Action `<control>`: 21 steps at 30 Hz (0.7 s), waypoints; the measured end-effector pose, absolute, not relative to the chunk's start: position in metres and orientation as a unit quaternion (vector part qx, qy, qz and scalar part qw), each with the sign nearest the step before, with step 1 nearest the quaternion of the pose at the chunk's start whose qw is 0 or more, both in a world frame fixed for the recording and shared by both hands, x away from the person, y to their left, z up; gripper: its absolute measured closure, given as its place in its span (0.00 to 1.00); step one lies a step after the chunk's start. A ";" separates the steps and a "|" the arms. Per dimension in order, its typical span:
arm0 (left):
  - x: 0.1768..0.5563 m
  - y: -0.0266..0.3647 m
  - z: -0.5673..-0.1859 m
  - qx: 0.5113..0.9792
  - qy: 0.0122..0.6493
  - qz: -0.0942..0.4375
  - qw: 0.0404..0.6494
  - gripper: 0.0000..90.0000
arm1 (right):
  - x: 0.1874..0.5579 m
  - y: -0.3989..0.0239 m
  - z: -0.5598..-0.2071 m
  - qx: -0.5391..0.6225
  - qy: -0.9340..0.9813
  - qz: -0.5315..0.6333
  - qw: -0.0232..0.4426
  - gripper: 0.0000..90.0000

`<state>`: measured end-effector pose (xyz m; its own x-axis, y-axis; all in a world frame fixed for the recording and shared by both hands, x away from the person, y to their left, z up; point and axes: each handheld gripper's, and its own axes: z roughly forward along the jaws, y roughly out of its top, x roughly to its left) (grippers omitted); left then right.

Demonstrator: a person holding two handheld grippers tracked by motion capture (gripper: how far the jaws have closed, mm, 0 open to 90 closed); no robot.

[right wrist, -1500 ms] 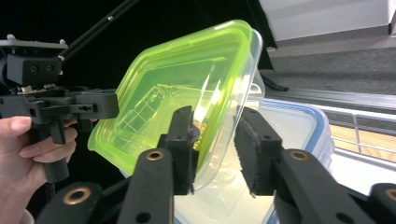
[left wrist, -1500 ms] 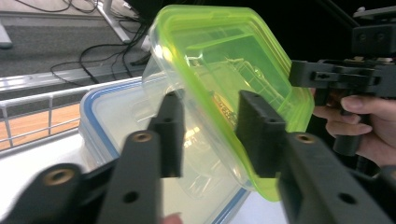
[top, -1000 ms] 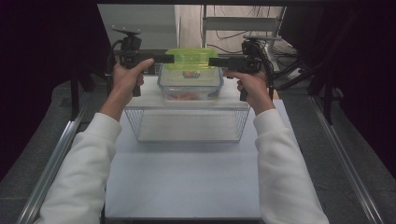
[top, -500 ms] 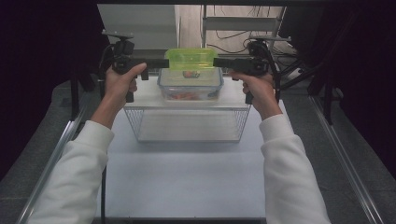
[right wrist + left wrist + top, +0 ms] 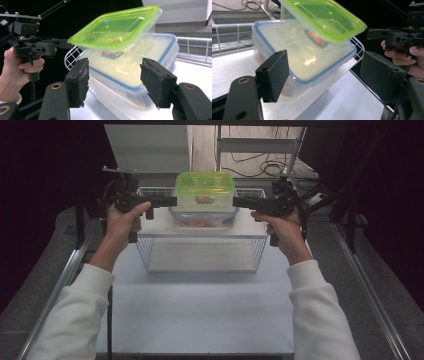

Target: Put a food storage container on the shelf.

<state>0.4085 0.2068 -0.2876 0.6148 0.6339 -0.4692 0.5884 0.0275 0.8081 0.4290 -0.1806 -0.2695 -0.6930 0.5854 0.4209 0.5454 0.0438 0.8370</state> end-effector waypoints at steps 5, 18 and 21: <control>0.396 0.211 -0.294 0.699 0.427 0.012 0.574 0.25 | 0.419 -0.190 -0.277 0.382 0.722 0.577 0.011 0.44; 0.338 0.214 -0.332 0.729 0.380 0.004 0.569 0.27 | 0.371 -0.204 -0.313 0.341 0.746 0.572 0.005 0.41; 0.323 0.212 -0.347 0.740 0.374 0.012 0.559 0.27 | 0.357 -0.207 -0.327 0.333 0.755 0.565 0.005 0.40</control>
